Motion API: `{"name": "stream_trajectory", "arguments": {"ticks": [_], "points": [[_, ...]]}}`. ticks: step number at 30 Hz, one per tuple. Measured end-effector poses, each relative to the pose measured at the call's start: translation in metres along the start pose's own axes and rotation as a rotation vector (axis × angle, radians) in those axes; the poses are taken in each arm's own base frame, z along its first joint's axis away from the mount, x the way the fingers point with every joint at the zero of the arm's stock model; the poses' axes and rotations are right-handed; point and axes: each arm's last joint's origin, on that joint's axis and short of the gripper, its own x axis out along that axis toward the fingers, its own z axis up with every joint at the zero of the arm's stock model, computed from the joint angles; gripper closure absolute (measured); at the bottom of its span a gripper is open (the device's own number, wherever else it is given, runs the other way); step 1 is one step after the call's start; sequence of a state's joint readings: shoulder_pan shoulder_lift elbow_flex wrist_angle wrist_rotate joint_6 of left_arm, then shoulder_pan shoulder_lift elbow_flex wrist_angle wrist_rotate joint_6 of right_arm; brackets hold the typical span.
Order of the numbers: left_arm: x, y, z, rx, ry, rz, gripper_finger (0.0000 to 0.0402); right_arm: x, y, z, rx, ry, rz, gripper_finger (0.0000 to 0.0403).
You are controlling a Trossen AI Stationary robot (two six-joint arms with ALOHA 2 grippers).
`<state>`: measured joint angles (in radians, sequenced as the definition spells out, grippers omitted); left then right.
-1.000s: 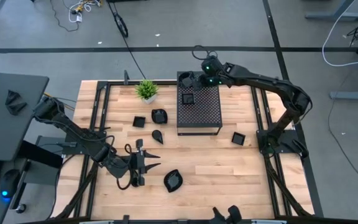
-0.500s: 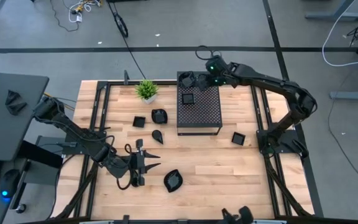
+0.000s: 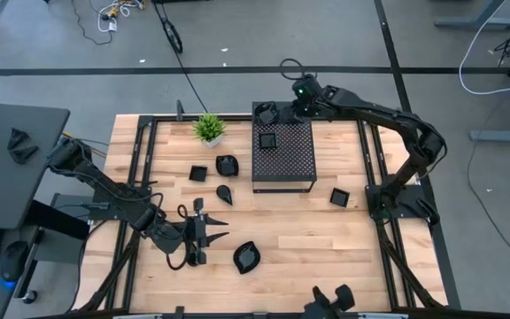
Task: Pick & Place Mini shaped plates
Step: Stack the bottom right drop shaped plate on top of the drop shaped plates on the shelf
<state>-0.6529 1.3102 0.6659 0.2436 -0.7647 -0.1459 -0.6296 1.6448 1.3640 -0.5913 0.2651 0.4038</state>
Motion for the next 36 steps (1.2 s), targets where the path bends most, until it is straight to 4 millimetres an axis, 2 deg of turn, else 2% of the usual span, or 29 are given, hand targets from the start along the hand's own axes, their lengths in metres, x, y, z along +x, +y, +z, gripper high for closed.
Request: {"name": "stream_trajectory", "arguments": {"ticks": [16,22,29,36], "points": [[0.000,0.000,0.000,0.000,0.000,0.000,0.0285,0.003,-0.004,0.002,0.054,0.009,0.021,0.0396],[0.000,0.000,0.000,0.000,0.000,0.000,0.0285,0.015,-0.003,-0.002,0.058,0.050,0.025,0.0396],[0.000,0.000,0.000,-0.001,-0.001,0.000,0.0285,0.010,-0.005,0.002,0.053,0.014,0.019,0.0396],[0.000,0.000,0.001,-0.007,-0.008,-0.001,0.0285,0.015,-0.007,0.002,0.090,0.018,-0.010,0.0396]]}}
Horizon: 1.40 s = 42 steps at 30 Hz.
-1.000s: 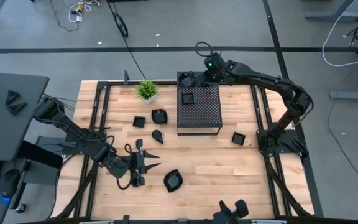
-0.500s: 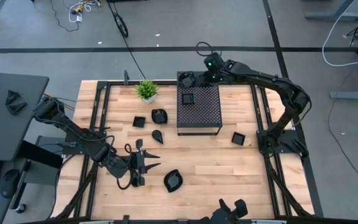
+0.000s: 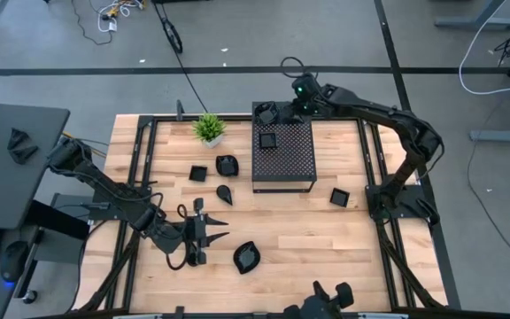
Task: Pick & Place Mini shaped plates
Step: Stack the bottom right drop shaped plate on top of the drop shaped plates on the shelf
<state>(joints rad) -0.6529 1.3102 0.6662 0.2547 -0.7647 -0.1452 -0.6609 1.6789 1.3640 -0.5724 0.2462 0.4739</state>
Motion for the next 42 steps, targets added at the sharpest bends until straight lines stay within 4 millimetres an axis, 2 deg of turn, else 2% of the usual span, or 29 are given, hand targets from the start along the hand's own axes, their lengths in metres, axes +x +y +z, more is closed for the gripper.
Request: {"name": "stream_trajectory", "arguments": {"ticks": [7,14,24,30,36,39,42], "points": [[0.000,0.000,0.000,-0.003,-0.003,0.000,0.0285,0.002,0.000,-0.002,-0.008,0.031,0.018,0.0396],[0.000,0.000,0.001,-0.003,-0.006,-0.002,0.0285,-0.006,-0.001,0.000,-0.025,0.009,0.028,0.0396],[0.000,0.000,0.001,-0.005,-0.007,-0.003,0.0285,-0.011,0.000,-0.007,-0.038,0.114,0.094,0.0396],[0.000,0.000,0.001,-0.006,-0.008,-0.003,0.0285,-0.034,0.000,-0.011,-0.086,0.124,0.095,0.0396],[0.000,0.000,0.001,-0.009,-0.008,-0.003,0.0285,-0.068,0.016,-0.030,-0.227,0.128,0.063,0.0396],[0.000,0.000,0.001,-0.009,-0.008,-0.003,0.0285,-0.075,0.024,-0.034,-0.256,0.081,0.041,0.0396],[0.000,0.000,0.002,-0.013,-0.012,-0.004,0.0285,-0.075,0.027,-0.030,-0.207,0.032,0.044,0.0396]]}}
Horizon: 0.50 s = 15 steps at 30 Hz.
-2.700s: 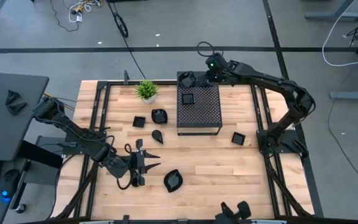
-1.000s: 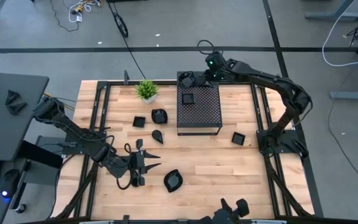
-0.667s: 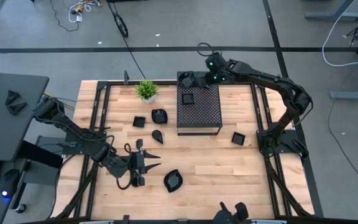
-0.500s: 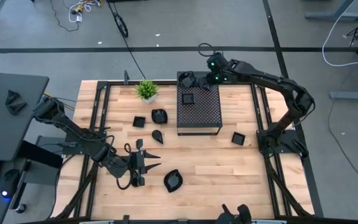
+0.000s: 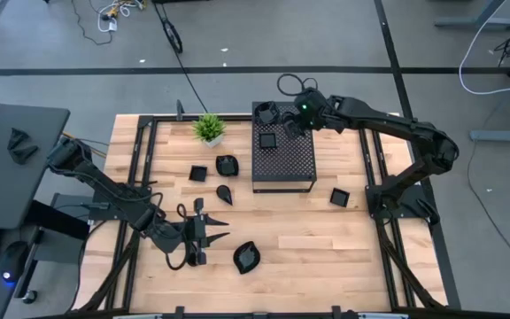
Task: Pick & Place Mini shaped plates
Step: Stack the bottom right drop shaped plate on top of the drop shaped plates on the shelf
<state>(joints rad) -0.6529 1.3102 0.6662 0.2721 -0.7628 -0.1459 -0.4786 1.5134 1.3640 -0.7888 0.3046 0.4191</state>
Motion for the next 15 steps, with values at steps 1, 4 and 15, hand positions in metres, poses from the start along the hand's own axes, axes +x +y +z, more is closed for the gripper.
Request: {"name": "stream_trajectory", "arguments": {"ticks": [1,4,15], "points": [[0.000,0.000,0.001,-0.004,-0.005,-0.001,0.0285,0.001,0.000,0.002,0.024,-0.019,0.004,0.0396],[0.000,0.000,0.001,-0.009,-0.010,-0.002,0.0285,0.004,-0.005,0.011,0.070,-0.073,0.016,0.0396],[0.000,0.000,0.002,0.012,-0.015,0.000,0.0285,0.022,-0.034,0.022,0.206,0.006,0.131,0.0396]]}}
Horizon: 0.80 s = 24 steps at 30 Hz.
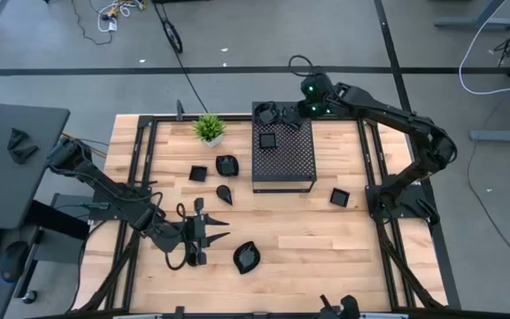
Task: Pick & Place Mini shaped plates
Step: Stack the bottom right drop shaped plate on top of the drop shaped plates on the shelf
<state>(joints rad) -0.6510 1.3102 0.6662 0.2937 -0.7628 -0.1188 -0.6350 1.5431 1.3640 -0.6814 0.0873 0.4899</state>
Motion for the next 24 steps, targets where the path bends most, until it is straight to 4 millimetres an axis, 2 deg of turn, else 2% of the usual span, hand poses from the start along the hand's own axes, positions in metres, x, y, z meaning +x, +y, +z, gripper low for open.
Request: {"name": "stream_trajectory", "arguments": {"ticks": [13,24], "points": [[0.000,0.000,0.000,0.001,0.001,0.000,0.0285,0.024,-0.004,-0.003,0.011,0.070,-0.027,0.0396],[0.000,0.000,0.000,0.002,0.001,0.000,0.0285,0.026,-0.008,-0.002,0.068,0.071,-0.040,0.0396]]}}
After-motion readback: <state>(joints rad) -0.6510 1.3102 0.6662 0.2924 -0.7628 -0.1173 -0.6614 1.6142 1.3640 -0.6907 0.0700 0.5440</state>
